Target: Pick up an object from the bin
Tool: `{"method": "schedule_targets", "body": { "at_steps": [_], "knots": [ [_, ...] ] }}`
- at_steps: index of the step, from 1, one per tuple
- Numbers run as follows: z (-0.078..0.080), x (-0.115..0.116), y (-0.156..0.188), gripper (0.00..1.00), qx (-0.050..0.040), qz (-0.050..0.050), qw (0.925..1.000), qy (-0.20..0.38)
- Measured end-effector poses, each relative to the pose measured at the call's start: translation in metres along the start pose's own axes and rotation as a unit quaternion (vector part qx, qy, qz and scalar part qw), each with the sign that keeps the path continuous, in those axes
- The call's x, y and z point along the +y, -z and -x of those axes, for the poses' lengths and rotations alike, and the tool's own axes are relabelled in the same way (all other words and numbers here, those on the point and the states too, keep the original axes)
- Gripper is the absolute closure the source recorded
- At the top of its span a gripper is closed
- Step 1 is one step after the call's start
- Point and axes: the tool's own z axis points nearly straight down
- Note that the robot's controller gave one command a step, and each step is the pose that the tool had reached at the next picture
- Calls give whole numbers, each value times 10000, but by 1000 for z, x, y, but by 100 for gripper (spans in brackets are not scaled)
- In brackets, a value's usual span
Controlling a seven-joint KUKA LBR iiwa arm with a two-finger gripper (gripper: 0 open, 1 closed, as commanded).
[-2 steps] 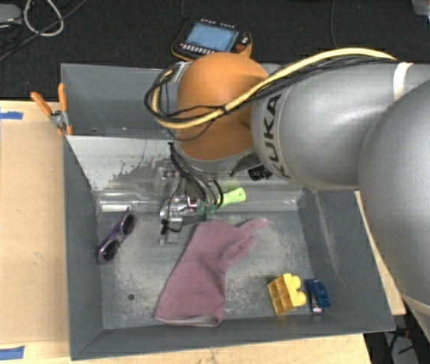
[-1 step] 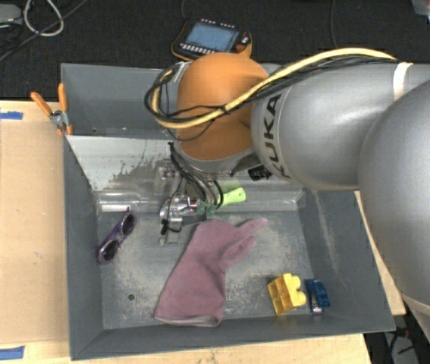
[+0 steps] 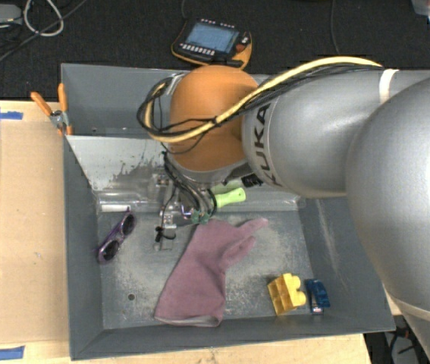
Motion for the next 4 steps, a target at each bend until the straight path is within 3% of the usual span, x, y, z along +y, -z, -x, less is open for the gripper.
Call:
{"method": "schedule_targets", "body": {
  "at_steps": [1, 2, 3, 4],
  "knots": [
    [-69, 34, -57, 0, 41, 6, 9950, 994],
    [-62, 19, -68, 0, 16, 10, 9946, 1033],
    [-66, -1, -114, 0, 46, 12, 9808, 1952],
    [-80, 8, -106, 0, 31, 13, 9237, 3831]
  ]
}}
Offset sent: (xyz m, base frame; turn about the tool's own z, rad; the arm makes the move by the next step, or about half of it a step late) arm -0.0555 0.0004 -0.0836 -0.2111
